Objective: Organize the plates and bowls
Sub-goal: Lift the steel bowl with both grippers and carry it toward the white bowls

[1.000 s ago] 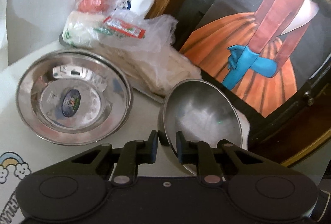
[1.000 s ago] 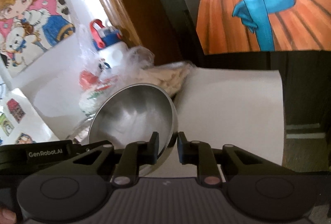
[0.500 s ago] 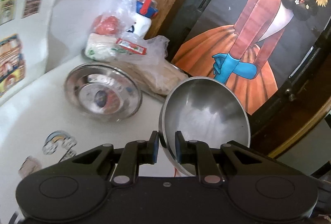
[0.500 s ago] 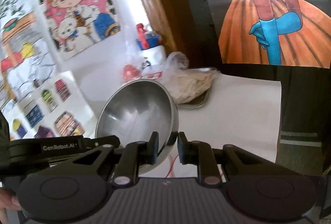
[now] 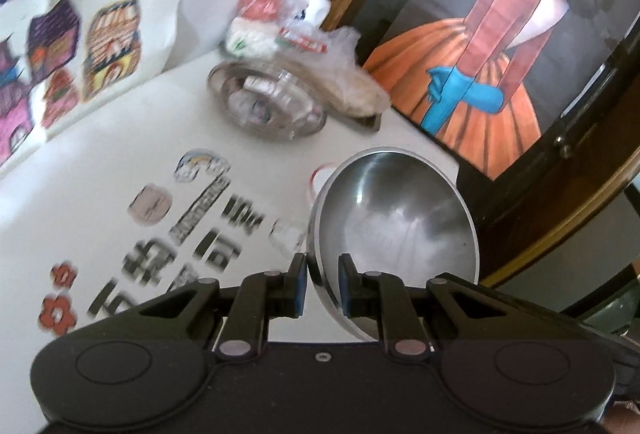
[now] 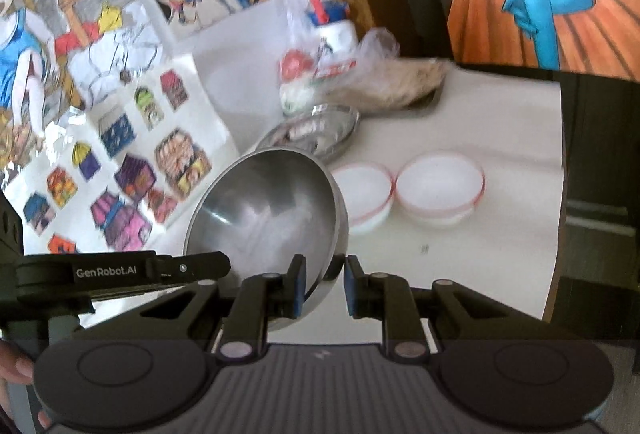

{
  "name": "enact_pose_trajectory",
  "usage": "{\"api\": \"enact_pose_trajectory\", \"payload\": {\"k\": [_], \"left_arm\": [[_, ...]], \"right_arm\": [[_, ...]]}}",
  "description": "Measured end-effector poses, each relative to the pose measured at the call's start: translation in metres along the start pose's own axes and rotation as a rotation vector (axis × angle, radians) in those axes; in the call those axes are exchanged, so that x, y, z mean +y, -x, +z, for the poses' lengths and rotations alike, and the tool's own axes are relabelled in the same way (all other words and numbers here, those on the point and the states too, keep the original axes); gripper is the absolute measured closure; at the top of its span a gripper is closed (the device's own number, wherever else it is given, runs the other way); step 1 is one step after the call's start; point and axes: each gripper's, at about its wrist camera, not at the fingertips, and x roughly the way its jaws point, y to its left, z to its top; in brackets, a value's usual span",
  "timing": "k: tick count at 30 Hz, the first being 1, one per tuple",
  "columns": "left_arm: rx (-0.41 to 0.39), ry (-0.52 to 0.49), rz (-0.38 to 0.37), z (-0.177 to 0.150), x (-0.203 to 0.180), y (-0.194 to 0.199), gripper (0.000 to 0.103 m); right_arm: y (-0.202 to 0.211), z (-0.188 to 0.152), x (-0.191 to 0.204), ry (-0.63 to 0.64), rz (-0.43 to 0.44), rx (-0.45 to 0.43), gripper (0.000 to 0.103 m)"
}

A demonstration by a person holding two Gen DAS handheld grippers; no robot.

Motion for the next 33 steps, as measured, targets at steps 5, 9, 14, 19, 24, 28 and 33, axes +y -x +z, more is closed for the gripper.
{"api": "enact_pose_trajectory", "payload": {"k": [5, 9, 14, 19, 24, 28, 33], "left_arm": [[0.061, 0.017, 0.010, -0.017, 0.015, 0.003, 0.086], [0.097, 0.013, 0.024, -0.028, 0.021, 0.002, 0.086], [0.128, 0.016, 0.039, -0.035, 0.026, 0.001, 0.086], [0.141, 0.004, 0.053, -0.037, 0.027, 0.000, 0.086], [0.153, 0.008, 0.062, -0.037, 0.029, -0.004, 0.086], [0.158, 0.002, 0.062, -0.036, 0.030, -0.006, 0.086], [0.157, -0.002, 0.061, -0.034, 0.030, -0.008, 0.085]], "right_arm": [[-0.002, -0.022, 0.000, -0.016, 0.012, 0.061, 0.080], [-0.006, -0.031, -0.001, -0.029, 0.019, 0.106, 0.080], [-0.008, -0.036, 0.000, -0.026, 0.025, 0.137, 0.079], [-0.012, -0.038, 0.003, -0.020, 0.026, 0.157, 0.079], [-0.016, -0.039, 0.003, -0.028, 0.023, 0.175, 0.079], [-0.020, -0.038, 0.001, -0.039, 0.027, 0.180, 0.078], [-0.022, -0.036, 0.001, -0.045, 0.039, 0.178, 0.077]]}}
